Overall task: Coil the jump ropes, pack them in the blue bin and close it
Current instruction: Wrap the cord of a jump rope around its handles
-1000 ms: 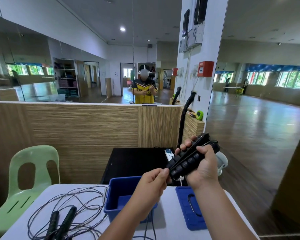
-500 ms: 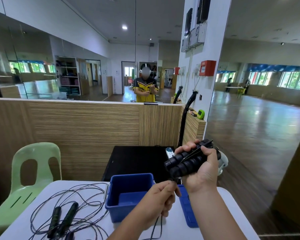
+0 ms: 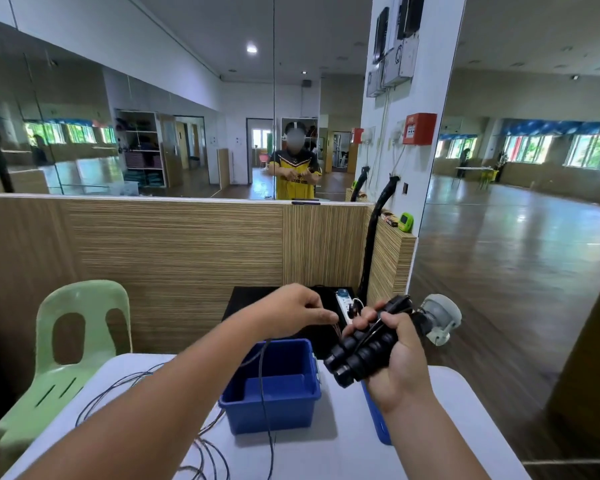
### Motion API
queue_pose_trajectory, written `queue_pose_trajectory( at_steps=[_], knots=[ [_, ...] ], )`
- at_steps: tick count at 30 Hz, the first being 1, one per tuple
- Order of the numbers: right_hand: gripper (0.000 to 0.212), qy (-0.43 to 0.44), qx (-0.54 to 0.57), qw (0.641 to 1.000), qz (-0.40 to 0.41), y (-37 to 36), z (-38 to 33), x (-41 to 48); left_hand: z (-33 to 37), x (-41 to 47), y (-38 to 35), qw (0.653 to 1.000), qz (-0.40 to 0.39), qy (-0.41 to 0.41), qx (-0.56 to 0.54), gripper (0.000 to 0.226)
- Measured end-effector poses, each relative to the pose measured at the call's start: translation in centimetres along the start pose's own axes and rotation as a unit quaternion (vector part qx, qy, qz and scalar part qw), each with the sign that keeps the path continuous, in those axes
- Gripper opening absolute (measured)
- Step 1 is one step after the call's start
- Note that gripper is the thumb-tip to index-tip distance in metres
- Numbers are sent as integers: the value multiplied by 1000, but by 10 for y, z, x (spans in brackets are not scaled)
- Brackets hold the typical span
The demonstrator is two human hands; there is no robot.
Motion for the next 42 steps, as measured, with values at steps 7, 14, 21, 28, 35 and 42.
queue_pose_trajectory(
  at_steps=[7, 14, 21, 28, 35, 42],
  knots=[
    [10, 30, -31, 997, 63, 24, 3, 10, 33, -18, 14, 999, 39, 7, 10, 37],
    [3, 42, -31, 990, 132, 35, 4, 19, 45, -52, 7, 994, 111, 23, 3, 33],
    [3, 66, 18, 984, 162, 31, 10, 14, 24, -95, -19, 970, 196, 81, -115, 19],
    [13, 49, 7, 984, 172, 24, 27, -9, -6, -138, -58, 866, 214, 201, -405, 23],
    [23, 53, 18, 989, 139, 15, 37, -24, -21, -151, -74, 853, 142, 223, -449, 28],
    [16, 44, 24, 989, 136, 4, 46, -41, -29, -144, -76, 898, 15, 160, -410, 32]
  ],
)
Point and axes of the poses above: each hand's wrist, its own x-axis towards the middle knuckle, its own y-axis out of the back of the hand, z = x × y, the point moved 10 cm from there along x, towards the middle knuckle, and after that the axes turned 8 degrees about z, right-handed, at the moved point
